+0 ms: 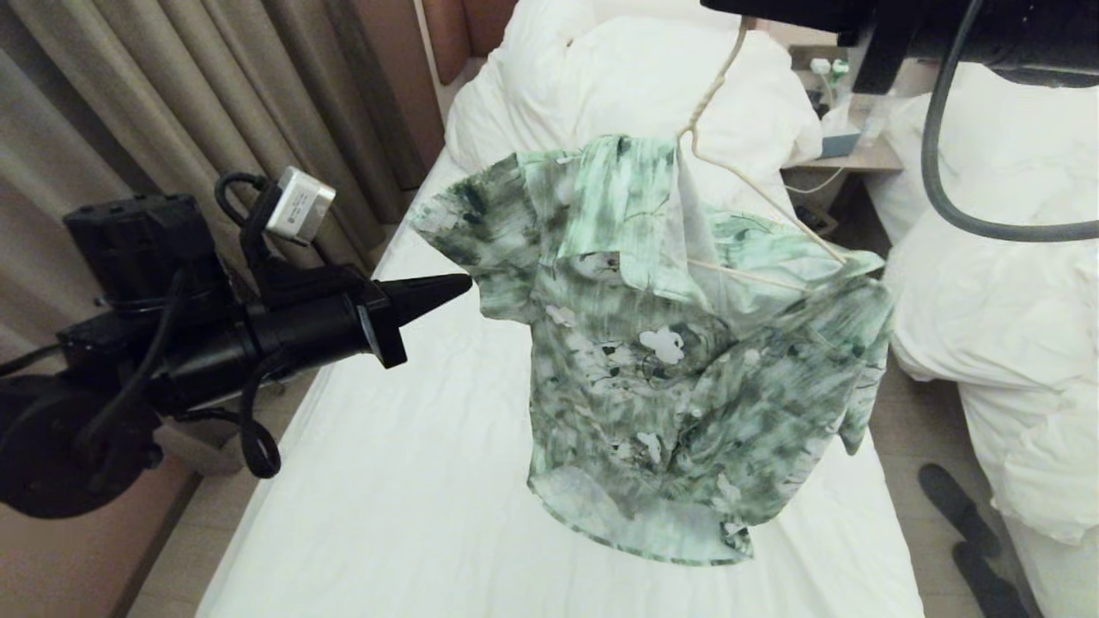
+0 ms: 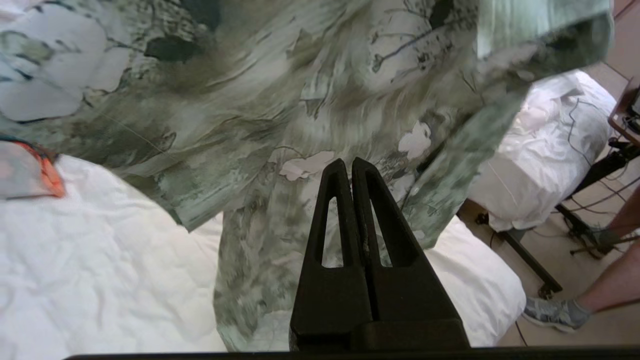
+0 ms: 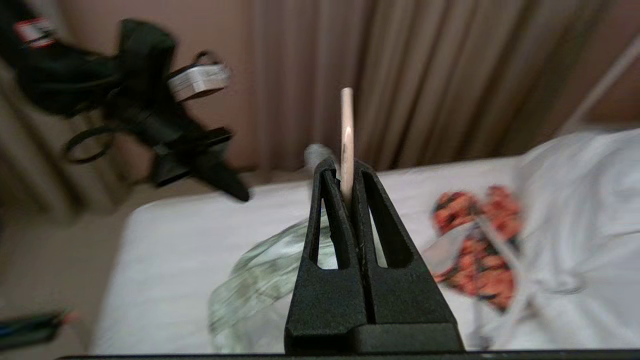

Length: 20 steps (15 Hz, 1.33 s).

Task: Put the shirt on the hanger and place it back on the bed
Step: Take the clothes hanger out of the clothes

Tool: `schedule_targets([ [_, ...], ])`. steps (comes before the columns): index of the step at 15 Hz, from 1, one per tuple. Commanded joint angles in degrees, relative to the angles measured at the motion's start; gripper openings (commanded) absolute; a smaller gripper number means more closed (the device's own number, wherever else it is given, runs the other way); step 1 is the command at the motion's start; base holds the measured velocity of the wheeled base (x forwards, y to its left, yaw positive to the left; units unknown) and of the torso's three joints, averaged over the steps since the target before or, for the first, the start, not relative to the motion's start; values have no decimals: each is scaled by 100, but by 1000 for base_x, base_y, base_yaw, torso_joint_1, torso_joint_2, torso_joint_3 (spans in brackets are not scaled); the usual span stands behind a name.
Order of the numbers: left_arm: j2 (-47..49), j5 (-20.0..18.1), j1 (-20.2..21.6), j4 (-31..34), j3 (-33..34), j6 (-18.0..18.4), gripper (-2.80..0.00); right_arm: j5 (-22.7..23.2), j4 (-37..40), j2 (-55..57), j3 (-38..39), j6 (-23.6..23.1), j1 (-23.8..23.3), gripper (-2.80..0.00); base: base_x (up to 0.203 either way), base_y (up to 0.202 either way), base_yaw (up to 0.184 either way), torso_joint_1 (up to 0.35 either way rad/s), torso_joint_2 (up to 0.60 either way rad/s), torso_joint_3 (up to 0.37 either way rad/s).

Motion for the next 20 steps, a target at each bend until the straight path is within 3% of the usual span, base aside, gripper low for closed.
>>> schedule_targets([
  [1, -115, -22, 7, -27, 4, -5, -280, -102, -56, 31, -15, -9, 90, -280, 0, 0, 0, 0, 0, 0],
  [7, -273, -22, 23, -18, 4, -14, -280, -852, -664, -40, -44, -18, 406, -280, 0, 0, 0, 0, 0, 0],
  [15, -607, -38, 76, -10, 11, -91, -280, -1255, -660, -68, -70, -18, 429, -280, 0, 0, 0, 0, 0, 0],
  [18, -963, 6, -232, 22, -2, -581, -280, -1522, -648, 98, -70, -4, 440, -280, 0, 0, 0, 0, 0, 0],
  [19, -985, 177, -449, 19, -11, -650, -280, -1747, -614, 187, -70, 10, 497, -280, 0, 0, 0, 0, 0, 0],
  [20, -982, 589, -710, 23, -49, -710, -280, -1993, -500, 226, -56, 130, 569, -280, 0, 0, 0, 0, 0, 0],
])
